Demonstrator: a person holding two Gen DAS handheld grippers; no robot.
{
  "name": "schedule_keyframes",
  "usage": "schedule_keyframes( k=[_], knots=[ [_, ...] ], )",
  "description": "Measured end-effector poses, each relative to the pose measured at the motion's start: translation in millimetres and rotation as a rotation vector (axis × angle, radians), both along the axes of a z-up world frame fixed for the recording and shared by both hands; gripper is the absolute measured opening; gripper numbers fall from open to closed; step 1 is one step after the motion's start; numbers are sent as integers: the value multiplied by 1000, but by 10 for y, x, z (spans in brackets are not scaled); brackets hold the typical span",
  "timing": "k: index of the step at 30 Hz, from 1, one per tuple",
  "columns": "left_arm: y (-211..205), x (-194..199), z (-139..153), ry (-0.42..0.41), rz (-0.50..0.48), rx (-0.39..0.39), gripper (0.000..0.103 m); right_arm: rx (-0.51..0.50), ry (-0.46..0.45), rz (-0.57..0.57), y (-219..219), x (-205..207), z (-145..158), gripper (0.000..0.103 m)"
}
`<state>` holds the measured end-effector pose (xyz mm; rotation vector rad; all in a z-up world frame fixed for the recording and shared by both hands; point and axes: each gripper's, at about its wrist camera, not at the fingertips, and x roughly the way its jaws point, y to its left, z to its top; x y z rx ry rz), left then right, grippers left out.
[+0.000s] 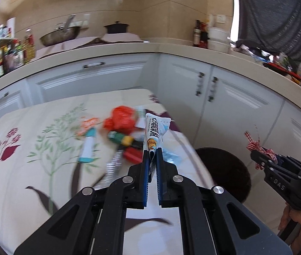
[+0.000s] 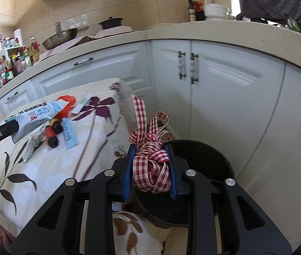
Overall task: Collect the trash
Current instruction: 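Drop the ribbon and the tube into the black bin from both grippers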
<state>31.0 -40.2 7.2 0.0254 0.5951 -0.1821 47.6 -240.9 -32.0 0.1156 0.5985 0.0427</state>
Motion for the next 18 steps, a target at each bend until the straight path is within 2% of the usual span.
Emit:
schedule_keyframes(
  k=[9, 18],
  knots=[
    [-538, 73, -166, 33, -93, 18, 7, -6, 7, -61, -363, -5, -51, 27],
    [-877, 129, -227, 39, -125, 36, 7, 0, 24, -89, -587, 50, -132, 27]
  ],
)
